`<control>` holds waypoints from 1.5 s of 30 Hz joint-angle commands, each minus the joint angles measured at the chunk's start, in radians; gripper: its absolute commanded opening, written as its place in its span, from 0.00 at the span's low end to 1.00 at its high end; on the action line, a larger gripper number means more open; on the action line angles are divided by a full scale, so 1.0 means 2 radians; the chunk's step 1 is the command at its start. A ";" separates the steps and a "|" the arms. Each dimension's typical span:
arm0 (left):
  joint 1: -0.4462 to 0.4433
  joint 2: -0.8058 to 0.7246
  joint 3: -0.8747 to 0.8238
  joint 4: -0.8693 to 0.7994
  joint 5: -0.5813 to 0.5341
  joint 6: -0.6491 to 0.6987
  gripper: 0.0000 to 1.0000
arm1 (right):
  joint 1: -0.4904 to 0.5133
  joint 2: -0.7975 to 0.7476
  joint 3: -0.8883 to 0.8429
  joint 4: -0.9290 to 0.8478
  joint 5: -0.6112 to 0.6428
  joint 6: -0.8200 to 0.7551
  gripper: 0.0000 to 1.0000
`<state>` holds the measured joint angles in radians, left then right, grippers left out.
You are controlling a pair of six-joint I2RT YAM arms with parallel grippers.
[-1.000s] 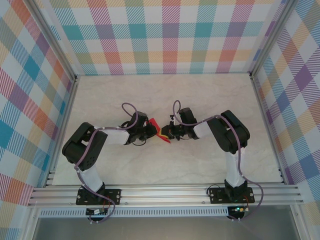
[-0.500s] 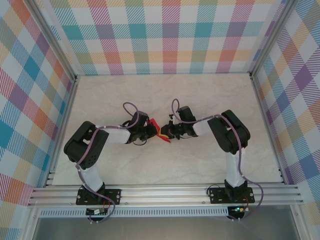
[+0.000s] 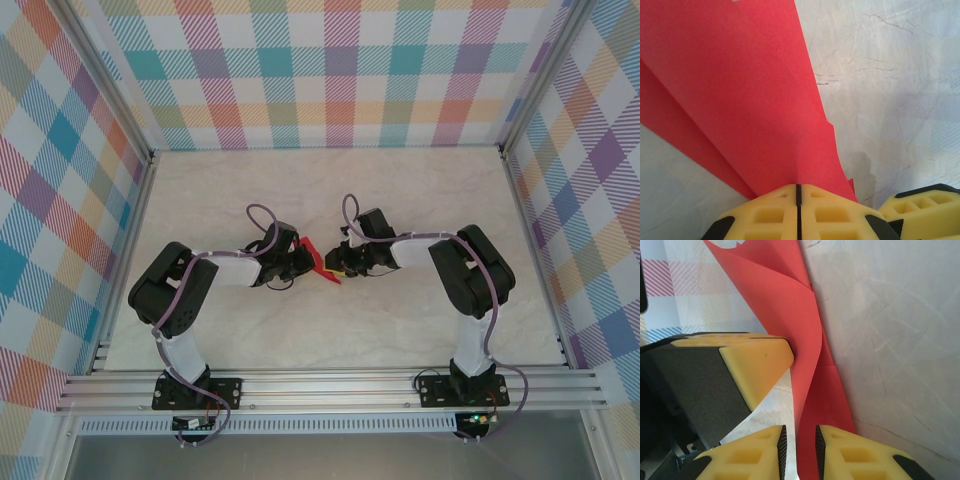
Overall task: Fold a paper plane with a square sheet of paper (pick it up from the middle)
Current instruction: Fold the wing for the fifth time at the center of the table.
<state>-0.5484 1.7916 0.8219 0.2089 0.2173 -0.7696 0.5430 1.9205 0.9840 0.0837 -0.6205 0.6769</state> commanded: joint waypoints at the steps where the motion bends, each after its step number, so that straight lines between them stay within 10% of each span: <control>1: 0.000 0.016 0.004 -0.028 -0.012 -0.002 0.08 | -0.002 -0.013 0.012 -0.027 -0.003 -0.033 0.24; 14: 0.000 0.018 0.011 -0.034 -0.010 -0.004 0.08 | 0.013 0.002 0.026 -0.053 0.010 -0.069 0.28; 28: 0.001 0.005 0.028 -0.044 -0.003 0.001 0.10 | 0.004 0.013 -0.005 -0.015 0.015 -0.038 0.05; 45: 0.000 -0.043 -0.017 0.052 0.031 0.008 0.29 | -0.030 0.048 -0.043 0.092 -0.063 0.065 0.00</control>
<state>-0.5484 1.7229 0.8188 0.2470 0.2497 -0.7620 0.5014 1.9770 0.9192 0.2245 -0.7170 0.7521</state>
